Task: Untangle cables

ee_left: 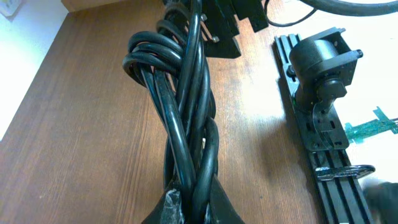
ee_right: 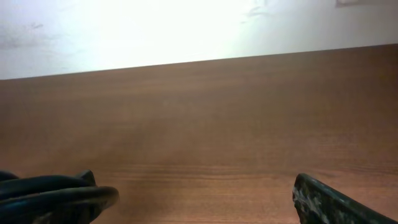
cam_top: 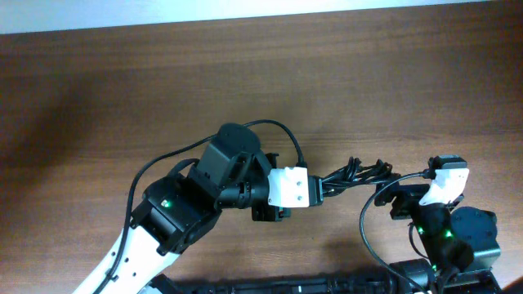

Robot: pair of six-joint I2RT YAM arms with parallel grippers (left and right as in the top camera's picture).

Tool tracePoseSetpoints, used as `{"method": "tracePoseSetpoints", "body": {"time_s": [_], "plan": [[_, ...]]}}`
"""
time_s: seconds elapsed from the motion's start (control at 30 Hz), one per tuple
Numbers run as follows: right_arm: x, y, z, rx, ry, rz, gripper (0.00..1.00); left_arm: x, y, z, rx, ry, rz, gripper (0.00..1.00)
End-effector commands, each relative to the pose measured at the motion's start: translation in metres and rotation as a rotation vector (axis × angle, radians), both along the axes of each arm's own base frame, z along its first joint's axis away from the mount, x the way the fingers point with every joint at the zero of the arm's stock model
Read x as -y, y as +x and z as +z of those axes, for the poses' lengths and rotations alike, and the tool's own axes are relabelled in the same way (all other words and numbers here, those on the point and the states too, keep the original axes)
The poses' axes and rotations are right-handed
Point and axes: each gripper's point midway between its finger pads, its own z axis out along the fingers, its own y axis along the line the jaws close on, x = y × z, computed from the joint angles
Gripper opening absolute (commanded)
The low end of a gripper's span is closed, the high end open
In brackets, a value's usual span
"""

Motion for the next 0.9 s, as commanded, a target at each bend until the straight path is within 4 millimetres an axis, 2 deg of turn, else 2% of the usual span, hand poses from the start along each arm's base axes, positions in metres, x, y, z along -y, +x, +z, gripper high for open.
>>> {"method": "tracePoseSetpoints", "body": {"time_s": [0.0, 0.13, 0.27, 0.37, 0.5, 0.63, 0.73, 0.87], "plan": [[0.025, 0.0, 0.014, 0.05, -0.019, -0.139, 0.99, -0.008, -0.014, 0.019, 0.042, -0.04, -0.051, 0.0], [0.011, 0.004, 0.027, 0.101, 0.008, -0.063, 0.99, -0.008, -0.014, 0.019, 0.042, -0.039, -0.051, 0.0], [-0.011, 0.005, 0.045, 0.172, 0.043, 0.062, 0.99, -0.007, -0.012, 0.019, 0.048, -0.038, -0.044, 0.0], [-0.031, 0.003, 0.061, 0.234, 0.067, 0.181, 0.98, -0.006, -0.01, 0.017, 0.047, -0.037, -0.044, 0.0], [-0.047, -0.001, 0.075, 0.288, 0.081, 0.276, 0.97, -0.003, -0.008, 0.013, 0.036, -0.027, -0.044, 0.0], [-0.051, -0.002, 0.077, 0.296, 0.083, 0.299, 0.98, -0.002, -0.005, 0.014, 0.047, -0.033, -0.041, 0.0], [-0.048, -0.001, 0.066, 0.269, -0.001, 0.294, 0.98, -0.001, 0.004, 0.017, 0.087, -0.034, -0.006, 0.0], [-0.013, 0.003, 0.034, 0.135, -0.051, 0.095, 0.99, 0.0, 0.006, 0.037, 0.153, -0.095, -0.002, 0.0]]}}
